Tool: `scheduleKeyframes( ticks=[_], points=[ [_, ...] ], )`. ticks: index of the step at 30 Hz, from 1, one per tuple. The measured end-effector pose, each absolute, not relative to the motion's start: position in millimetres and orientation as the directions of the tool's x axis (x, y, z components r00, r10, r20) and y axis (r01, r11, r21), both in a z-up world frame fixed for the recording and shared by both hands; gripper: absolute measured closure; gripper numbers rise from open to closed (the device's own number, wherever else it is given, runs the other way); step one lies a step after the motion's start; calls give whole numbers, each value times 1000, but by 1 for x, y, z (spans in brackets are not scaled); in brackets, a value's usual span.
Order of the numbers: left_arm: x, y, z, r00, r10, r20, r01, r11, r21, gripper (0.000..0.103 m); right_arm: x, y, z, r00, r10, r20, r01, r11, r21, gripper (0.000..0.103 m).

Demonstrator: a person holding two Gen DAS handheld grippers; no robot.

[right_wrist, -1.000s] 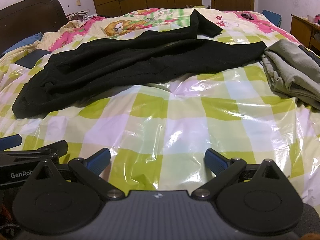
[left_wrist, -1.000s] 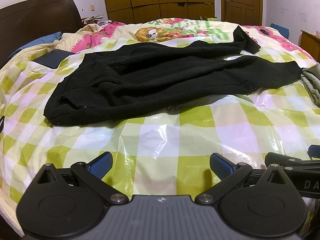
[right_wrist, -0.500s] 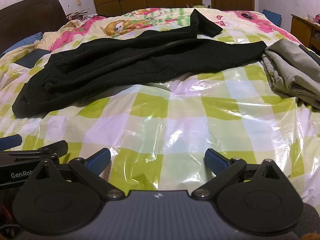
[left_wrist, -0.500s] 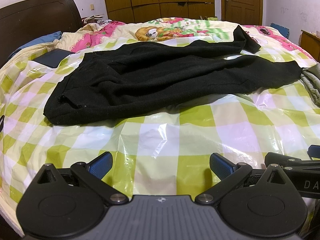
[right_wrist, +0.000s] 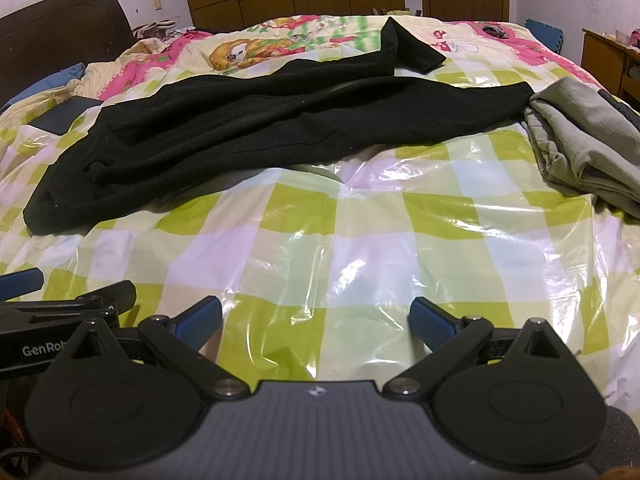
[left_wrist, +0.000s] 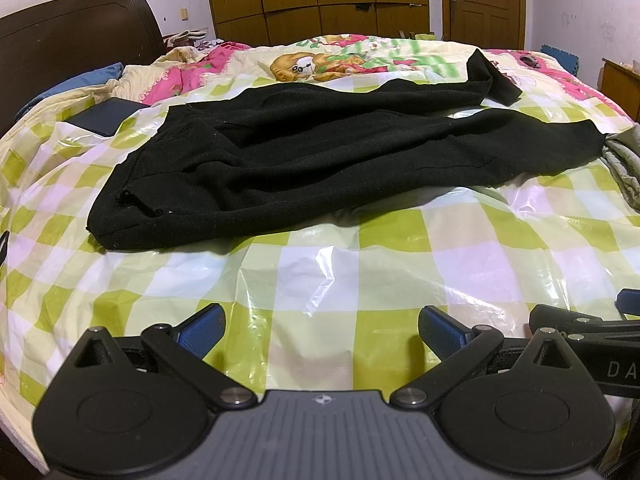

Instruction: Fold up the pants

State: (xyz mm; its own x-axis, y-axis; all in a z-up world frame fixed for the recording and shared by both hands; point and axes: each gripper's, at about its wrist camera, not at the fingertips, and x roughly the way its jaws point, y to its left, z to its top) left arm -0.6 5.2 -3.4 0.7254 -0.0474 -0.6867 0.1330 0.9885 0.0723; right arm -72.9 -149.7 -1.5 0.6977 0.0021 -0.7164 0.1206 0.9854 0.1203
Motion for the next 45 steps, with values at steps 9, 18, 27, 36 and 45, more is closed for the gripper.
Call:
scheduleKeyframes(
  ticks=[9, 18, 27, 36, 45],
  points=[
    [-1, 6, -5, 724, -48, -688, 133, 988, 72, 0, -72, -149, -4, 696, 3, -718, 118, 986, 118, 3],
    [2, 8, -7, 722, -52, -690, 125, 991, 56, 0, -71, -147, -4, 698, 14, -716, 112, 985, 129, 3],
    [9, 10, -7, 720, -50, -692, 111, 993, 43, 0, -62, -144, 0, 693, 10, -721, 108, 987, 116, 3],
    [24, 25, 6, 765, -37, -643, 83, 996, 41, 0, -38, -127, 21, 748, 40, -663, 18, 997, 81, 3],
    [88, 113, -2, 761, 135, -635, -125, 990, 61, 0, 35, -71, 18, 750, 164, -640, -242, 970, -34, 4]
  ],
)
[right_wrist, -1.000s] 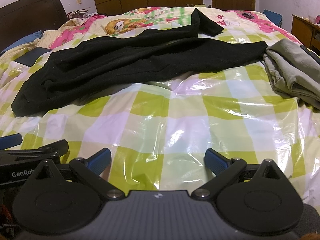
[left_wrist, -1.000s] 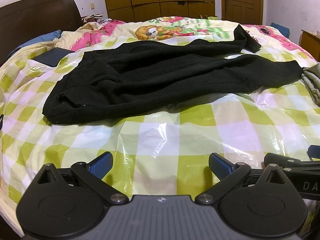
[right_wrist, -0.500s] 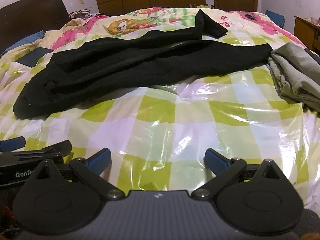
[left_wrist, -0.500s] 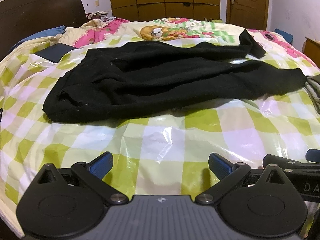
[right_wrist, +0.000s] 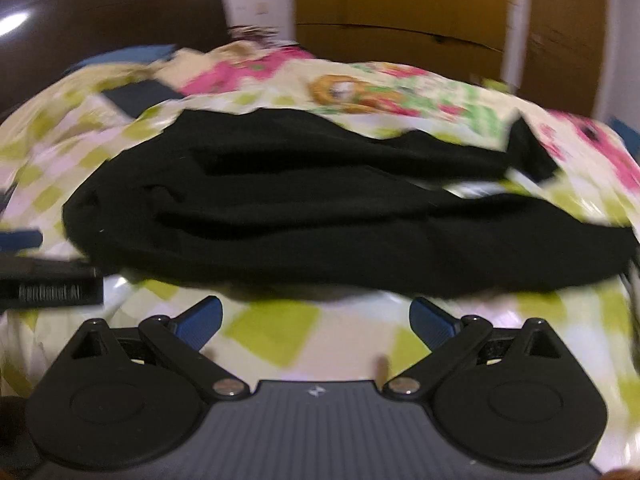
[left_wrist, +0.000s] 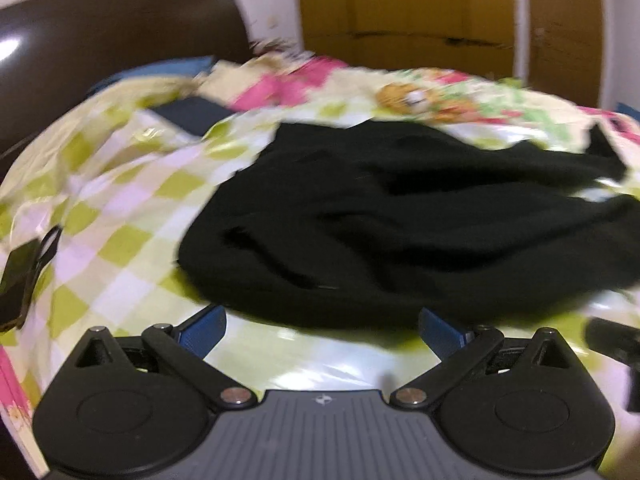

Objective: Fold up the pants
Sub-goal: 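Lower both grippers onto the black pants waistband and close on it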

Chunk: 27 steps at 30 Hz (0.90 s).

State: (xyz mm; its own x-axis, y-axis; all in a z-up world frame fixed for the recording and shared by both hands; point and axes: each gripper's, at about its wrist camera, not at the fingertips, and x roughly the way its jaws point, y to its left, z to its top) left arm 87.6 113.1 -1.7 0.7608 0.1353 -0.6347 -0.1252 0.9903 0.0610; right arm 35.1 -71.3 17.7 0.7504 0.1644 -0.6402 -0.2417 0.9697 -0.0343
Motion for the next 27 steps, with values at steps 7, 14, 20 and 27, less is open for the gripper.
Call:
scheduleKeyframes(
  ticks=[7, 14, 20, 27],
  points=[
    [132, 168, -23, 698, 155, -699, -196, 980, 21, 0, 82, -7, -1, 686, 300, -663, -473, 876, -92, 11],
    [161, 179, -27, 676, 36, -736, -167, 980, -105, 17, 99, 34, -21, 626, 353, -695, -607, 780, -150, 22],
    [170, 185, -25, 689, -10, -724, -113, 986, -121, 52, 116, 45, -20, 602, 366, -710, -611, 783, -115, 65],
    [159, 214, -19, 706, -33, -707, -120, 979, -166, 73, 111, 64, -16, 551, 388, -738, -610, 791, -40, 90]
  ],
)
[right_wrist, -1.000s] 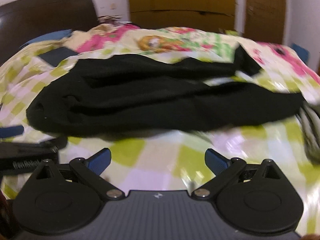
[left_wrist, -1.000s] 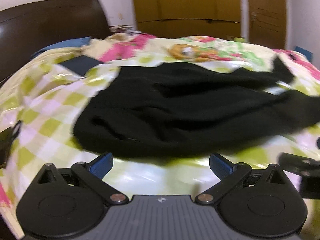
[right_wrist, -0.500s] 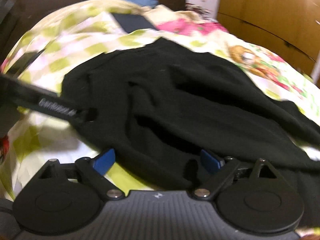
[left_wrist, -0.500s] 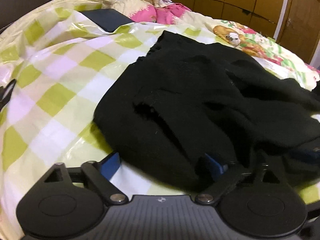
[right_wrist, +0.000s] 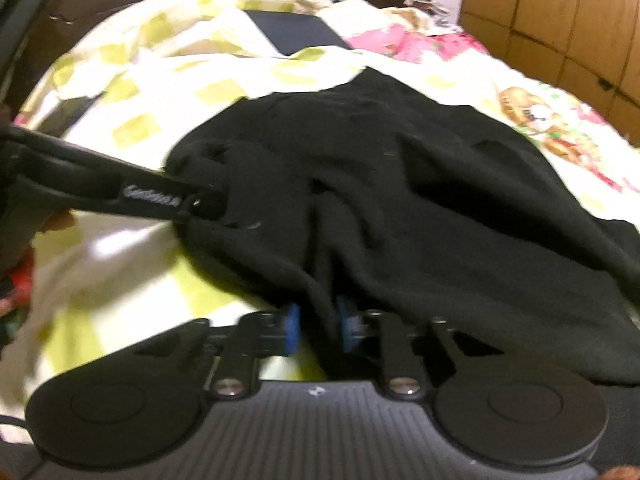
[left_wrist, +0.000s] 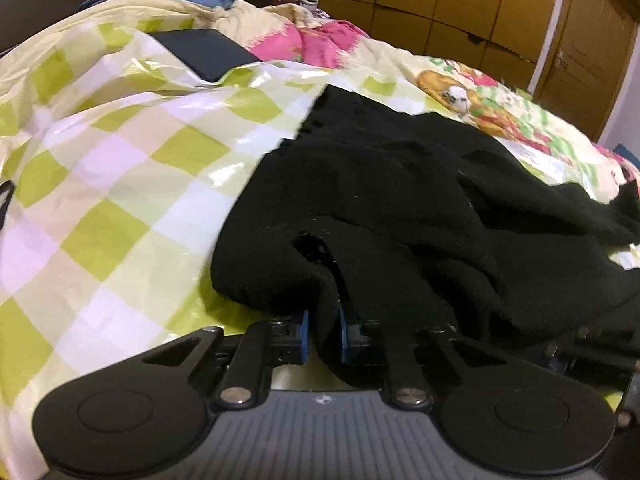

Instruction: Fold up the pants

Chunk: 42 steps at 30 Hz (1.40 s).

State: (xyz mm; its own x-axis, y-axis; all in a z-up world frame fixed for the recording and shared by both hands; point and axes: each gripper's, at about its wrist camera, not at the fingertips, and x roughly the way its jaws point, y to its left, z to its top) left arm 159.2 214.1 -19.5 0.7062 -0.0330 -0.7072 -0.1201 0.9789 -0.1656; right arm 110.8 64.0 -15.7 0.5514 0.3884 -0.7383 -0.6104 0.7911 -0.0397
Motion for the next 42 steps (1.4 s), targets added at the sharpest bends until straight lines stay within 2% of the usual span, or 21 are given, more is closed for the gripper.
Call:
scheduleKeyframes(
  ticks=[3, 10, 13, 15, 17, 19, 21, 22, 26, 30, 34, 36, 39, 42],
  points=[
    [154, 227, -19, 707, -1, -708, -143, 979, -144, 73, 104, 79, -16, 554, 394, -733, -630, 774, -60, 90],
    [153, 265, -8, 721, 86, -688, -218, 970, -107, 76, 107, 121, -9, 482, 486, -729, -681, 731, 37, 90],
    [145, 288, -1, 725, 127, -677, -243, 967, -78, 76, 97, 147, -9, 425, 540, -726, -717, 691, 94, 93],
    [137, 302, 1, 711, 169, -683, -260, 965, -31, 76, 85, 165, -11, 417, 551, -723, -750, 658, 69, 93],
    [129, 314, 0, 690, 195, -697, -272, 962, 0, 76, 78, 177, -14, 381, 574, -724, -764, 637, 103, 93],
    [121, 319, -3, 670, 226, -707, -281, 959, 41, 76, 73, 188, -18, 355, 567, -743, -775, 623, 105, 88],
    [114, 321, -3, 666, 227, -711, -291, 956, 33, 75, 68, 188, -15, 357, 576, -735, -765, 632, 124, 77],
    [109, 322, -1, 667, 228, -709, -300, 954, 25, 74, 66, 183, -11, 344, 599, -723, -761, 629, 159, 75],
    [97, 311, 8, 683, 259, -682, -315, 948, 44, 74, 63, 136, 11, 378, 635, -673, -696, 675, 246, 76],
    [83, 286, 23, 713, 290, -638, -295, 950, 102, 74, 70, 63, 23, 495, 557, -666, -554, 794, 252, 76],
    [76, 246, 40, 754, 259, -604, -226, 965, 131, 74, 78, -36, 23, 616, 359, -701, -298, 930, 214, 75],
    [80, 217, 42, 770, 185, -610, -148, 983, 110, 74, 75, -94, 19, 662, 235, -712, -127, 971, 202, 69],
    [91, 162, 40, 785, 68, -616, -9, 995, 98, 74, 69, -186, 12, 672, 75, -737, 153, 959, 237, 66],
    [108, 105, 32, 768, -57, -638, 117, 992, 53, 74, 63, -255, 6, 690, -37, -723, 327, 907, 266, 66]
  ],
)
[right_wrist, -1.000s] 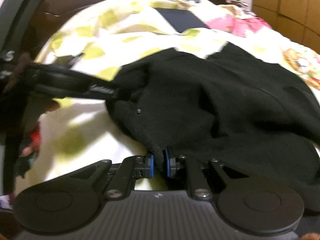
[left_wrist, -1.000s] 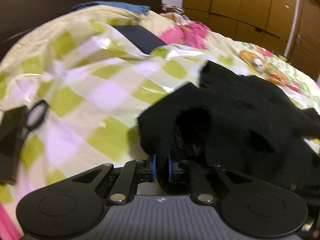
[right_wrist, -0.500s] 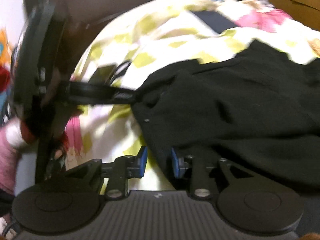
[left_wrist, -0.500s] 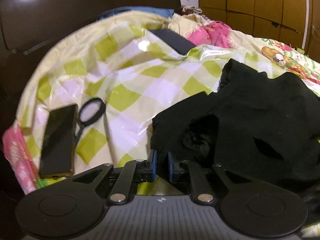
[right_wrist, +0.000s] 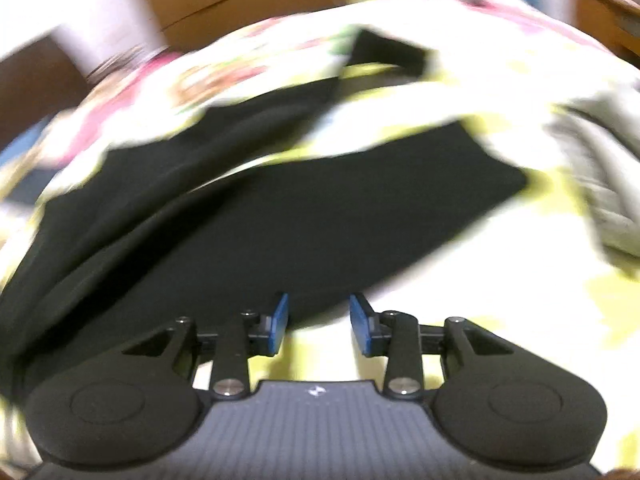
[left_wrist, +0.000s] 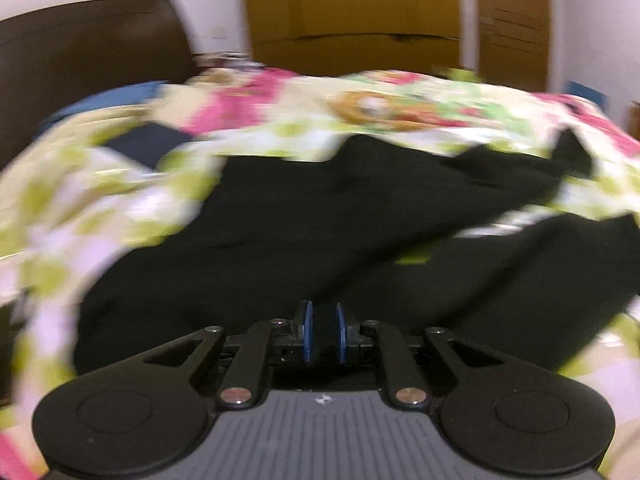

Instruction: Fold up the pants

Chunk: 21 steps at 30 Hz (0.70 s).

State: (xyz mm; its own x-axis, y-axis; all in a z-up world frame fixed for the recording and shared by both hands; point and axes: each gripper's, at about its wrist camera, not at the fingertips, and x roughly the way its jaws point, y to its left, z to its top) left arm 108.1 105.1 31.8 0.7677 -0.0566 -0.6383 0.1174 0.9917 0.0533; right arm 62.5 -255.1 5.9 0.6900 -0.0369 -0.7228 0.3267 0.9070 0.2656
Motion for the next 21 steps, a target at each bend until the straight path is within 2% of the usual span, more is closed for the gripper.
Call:
scheduleKeyframes(
  ticks=[2, 5, 11, 13, 14, 15, 21],
  points=[
    [117, 68, 27, 750, -121, -650, 190, 981, 38, 74, 66, -287, -1, 701, -69, -709, 397, 864, 308, 66],
    [125, 19, 21, 725, -183, -664, 272, 962, 33, 74, 79, -328, -15, 720, -31, -693, 464, 764, 448, 67],
    [133, -45, 11, 684, -222, -694, 365, 929, 63, 74, 109, -361, -30, 777, -2, -629, 462, 681, 568, 67],
    [135, -60, 11, 677, -228, -700, 385, 920, 72, 74, 110, -366, -35, 790, 20, -612, 445, 668, 596, 75],
    [136, -65, 10, 676, -230, -700, 391, 917, 77, 74, 105, -370, -37, 793, 37, -608, 437, 660, 611, 93],
    [135, -69, 11, 675, -233, -700, 398, 914, 80, 74, 97, -373, -40, 798, 58, -600, 428, 646, 632, 97],
    [126, -91, 22, 676, -273, -684, 440, 894, 79, 74, 52, -389, -6, 854, 73, -514, 356, 638, 682, 98]
  ],
)
